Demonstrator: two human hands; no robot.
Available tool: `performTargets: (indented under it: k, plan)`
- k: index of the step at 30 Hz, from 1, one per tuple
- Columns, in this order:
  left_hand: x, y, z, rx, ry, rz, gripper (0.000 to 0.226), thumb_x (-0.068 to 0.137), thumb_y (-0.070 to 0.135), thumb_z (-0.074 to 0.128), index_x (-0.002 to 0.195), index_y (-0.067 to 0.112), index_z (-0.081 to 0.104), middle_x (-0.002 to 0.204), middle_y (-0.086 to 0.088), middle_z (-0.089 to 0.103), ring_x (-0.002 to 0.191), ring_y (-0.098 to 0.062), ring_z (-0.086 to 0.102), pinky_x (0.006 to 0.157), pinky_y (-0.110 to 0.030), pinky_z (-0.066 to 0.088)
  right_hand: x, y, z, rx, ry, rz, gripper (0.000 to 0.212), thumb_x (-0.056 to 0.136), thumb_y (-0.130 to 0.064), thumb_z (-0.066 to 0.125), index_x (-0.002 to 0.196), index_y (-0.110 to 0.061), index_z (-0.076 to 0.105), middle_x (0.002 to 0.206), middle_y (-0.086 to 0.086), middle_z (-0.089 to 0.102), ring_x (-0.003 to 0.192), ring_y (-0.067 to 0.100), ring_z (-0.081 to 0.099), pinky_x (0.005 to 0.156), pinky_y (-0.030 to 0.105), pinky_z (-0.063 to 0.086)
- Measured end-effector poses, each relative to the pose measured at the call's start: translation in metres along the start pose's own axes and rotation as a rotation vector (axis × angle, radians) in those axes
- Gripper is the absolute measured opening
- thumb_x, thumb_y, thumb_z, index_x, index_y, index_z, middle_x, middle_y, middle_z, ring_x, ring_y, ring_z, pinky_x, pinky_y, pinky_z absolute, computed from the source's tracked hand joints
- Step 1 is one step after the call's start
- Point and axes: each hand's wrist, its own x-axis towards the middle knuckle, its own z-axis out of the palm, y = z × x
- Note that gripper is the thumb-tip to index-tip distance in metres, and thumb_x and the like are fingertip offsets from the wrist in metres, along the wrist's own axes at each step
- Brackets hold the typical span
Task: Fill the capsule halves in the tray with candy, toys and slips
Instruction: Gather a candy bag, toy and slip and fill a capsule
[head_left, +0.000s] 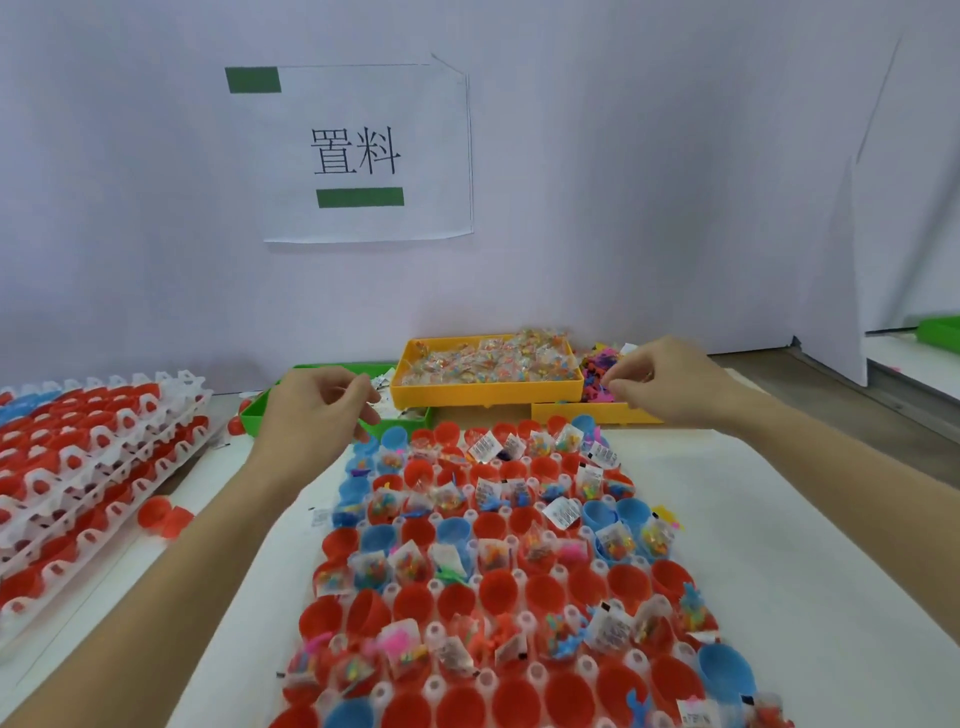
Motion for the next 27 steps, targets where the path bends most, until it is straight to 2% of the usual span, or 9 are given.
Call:
performTargets:
  k: [2,4,7,11,16,20,23,25,27]
  plan:
    - [0.016,-0.003,0.004,-0.051,0.006,-0.038,0.03,0.094,0.021,0.053,0.07,0.016,0.07,0.065,0.002,0.073,0.055,-0.013,0.067,0.057,-0.027,0.047,0.021,-0.002,0.009,-0.005,0.01,-0.003,0.018,0.095,-0.018,0.063,0.105,-0.016,0.078,0.102,-0.001,0.074,0.076,-0.002,0.057,0.066,0.016,0.04]
    - [0.027,-0.006,0.008,-0.143,0.036,-0.082,0.032,0.096,0.023,0.052,0.071,0.014,0.069,0.068,-0.001,0.074,0.063,-0.017,0.07,0.059,-0.03,0.048,0.04,-0.007,0.017,0.013,0.033,0.013,0.019,0.095,-0.015,0.061,0.107,-0.013,0.075,0.109,0.004,0.073,0.086,0.009,0.059,0.078,0.022,0.043]
    - [0.031,-0.011,0.014,-0.24,0.096,-0.14,0.035,0.098,0.028,0.05,0.073,0.013,0.07,0.071,0.0,0.074,0.067,-0.018,0.071,0.059,-0.03,0.05,0.067,-0.013,0.026,-0.014,0.057,0.062,0.022,0.096,-0.014,0.059,0.114,-0.007,0.069,0.114,0.01,0.07,0.096,0.021,0.06,0.082,0.028,0.044]
    - [0.03,-0.01,0.02,-0.183,0.058,-0.089,0.029,0.096,0.024,0.053,0.076,0.015,0.071,0.073,0.002,0.074,0.069,-0.017,0.071,0.059,-0.028,0.052,0.09,-0.014,0.035,-0.066,0.022,0.185,0.032,0.094,-0.019,0.067,0.114,0.006,0.069,0.116,0.023,0.069,0.106,0.035,0.065,0.092,0.041,0.053]
    - [0.029,-0.006,0.018,-0.168,0.01,-0.047,0.024,0.094,0.019,0.055,0.076,0.017,0.072,0.073,0.004,0.074,0.065,-0.009,0.069,0.059,-0.023,0.05,0.098,-0.012,0.045,-0.058,-0.051,0.158,0.016,0.092,-0.018,0.07,0.099,-0.005,0.076,0.113,0.01,0.071,0.094,0.02,0.061,0.08,0.032,0.048]
    - [0.029,-0.004,0.022,-0.157,-0.019,-0.021,0.022,0.094,0.019,0.056,0.078,0.016,0.071,0.073,0.003,0.074,0.063,-0.008,0.068,0.058,-0.022,0.051,0.101,-0.011,0.046,-0.005,0.006,0.129,0.011,0.091,-0.013,0.071,0.1,-0.008,0.07,0.101,0.009,0.067,0.092,0.022,0.061,0.075,0.03,0.044]
    - [0.028,-0.003,0.025,-0.171,-0.037,-0.002,0.021,0.094,0.017,0.057,0.079,0.014,0.071,0.074,0.0,0.073,0.061,-0.008,0.066,0.053,-0.014,0.048,0.103,-0.013,0.044,0.044,0.1,0.07,0.013,0.093,-0.01,0.068,0.105,-0.007,0.071,0.099,0.009,0.068,0.09,0.021,0.061,0.078,0.028,0.045]
    - [0.027,-0.002,0.027,-0.17,-0.052,0.016,0.02,0.094,0.016,0.057,0.08,0.014,0.071,0.077,-0.001,0.073,0.06,-0.006,0.066,0.051,-0.01,0.046,0.104,-0.016,0.042,0.072,0.179,0.033,0.009,0.092,-0.007,0.069,0.099,-0.007,0.075,0.091,0.006,0.071,0.083,0.017,0.063,0.076,0.024,0.046]
    - [0.025,0.001,0.029,-0.165,-0.077,0.036,0.019,0.094,0.016,0.057,0.081,0.015,0.071,0.08,0.0,0.072,0.059,-0.005,0.066,0.051,-0.011,0.046,0.102,-0.02,0.04,0.095,0.223,0.009,0.007,0.089,-0.006,0.071,0.087,-0.011,0.076,0.078,-0.002,0.069,0.073,0.007,0.062,0.067,0.017,0.044]
